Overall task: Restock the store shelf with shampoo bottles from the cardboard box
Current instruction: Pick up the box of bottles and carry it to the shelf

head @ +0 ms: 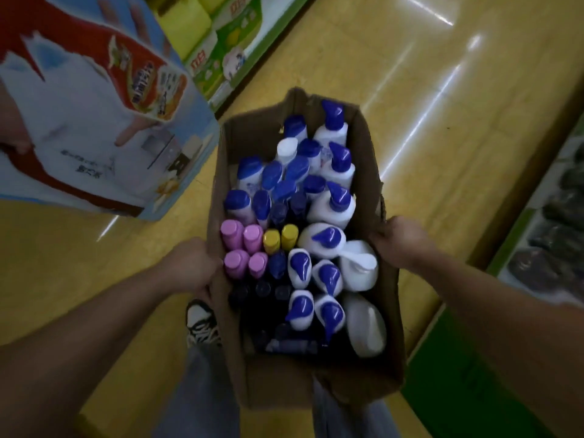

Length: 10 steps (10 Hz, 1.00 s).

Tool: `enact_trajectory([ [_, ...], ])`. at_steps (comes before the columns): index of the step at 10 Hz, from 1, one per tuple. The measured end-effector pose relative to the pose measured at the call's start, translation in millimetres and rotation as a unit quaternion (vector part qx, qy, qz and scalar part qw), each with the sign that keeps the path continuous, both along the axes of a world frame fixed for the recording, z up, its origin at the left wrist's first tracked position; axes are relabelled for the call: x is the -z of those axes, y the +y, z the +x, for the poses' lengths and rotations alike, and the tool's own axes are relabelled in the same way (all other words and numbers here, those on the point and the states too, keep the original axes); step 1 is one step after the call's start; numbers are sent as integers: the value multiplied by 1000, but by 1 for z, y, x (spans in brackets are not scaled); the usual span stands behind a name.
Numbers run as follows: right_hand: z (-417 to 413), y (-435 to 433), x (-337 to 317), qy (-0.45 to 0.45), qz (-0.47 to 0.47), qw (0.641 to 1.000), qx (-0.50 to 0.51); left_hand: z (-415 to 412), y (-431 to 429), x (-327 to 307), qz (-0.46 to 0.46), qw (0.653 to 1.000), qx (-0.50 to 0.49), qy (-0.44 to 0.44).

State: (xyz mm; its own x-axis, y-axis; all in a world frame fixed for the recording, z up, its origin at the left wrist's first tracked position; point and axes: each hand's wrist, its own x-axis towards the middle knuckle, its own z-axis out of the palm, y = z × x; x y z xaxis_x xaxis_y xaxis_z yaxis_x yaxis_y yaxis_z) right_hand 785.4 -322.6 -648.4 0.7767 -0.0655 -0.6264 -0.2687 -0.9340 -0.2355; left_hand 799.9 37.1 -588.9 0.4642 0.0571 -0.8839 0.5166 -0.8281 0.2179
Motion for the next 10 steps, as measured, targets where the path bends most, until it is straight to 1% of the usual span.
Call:
enact_trajectory([
  [1, 2, -26, -48, -8, 1, 1000, 24, 22, -29, -51, 19, 999, 29, -13],
  [2, 6, -51, -102, 1, 3, 999, 52, 45, -57, -114, 11, 995, 94, 21],
  [3, 12, -75, -171, 15, 11, 993, 113, 65, -80, -169, 47, 978, 204, 3],
  [4, 22, -98, -236, 17, 17, 988, 152, 89, -110, -222, 22, 988, 152, -20],
  [5, 38, -120, -288, 23, 17, 984, 175, 111, -145, -278, -6, 980, 198, -36],
  [6, 59, -140, -327, 16, 4, 980, 199, 145, -181, -320, -28, 999, -34, -18],
  [7, 84, -156, -358, 10, -10, 976, 218, 180, -198, -333, -22, 998, 46, -40],
  [10, 204, -199, -413, -2, -39, 956, 289, 341, -263, -384, -39, 981, 188, -17],
])
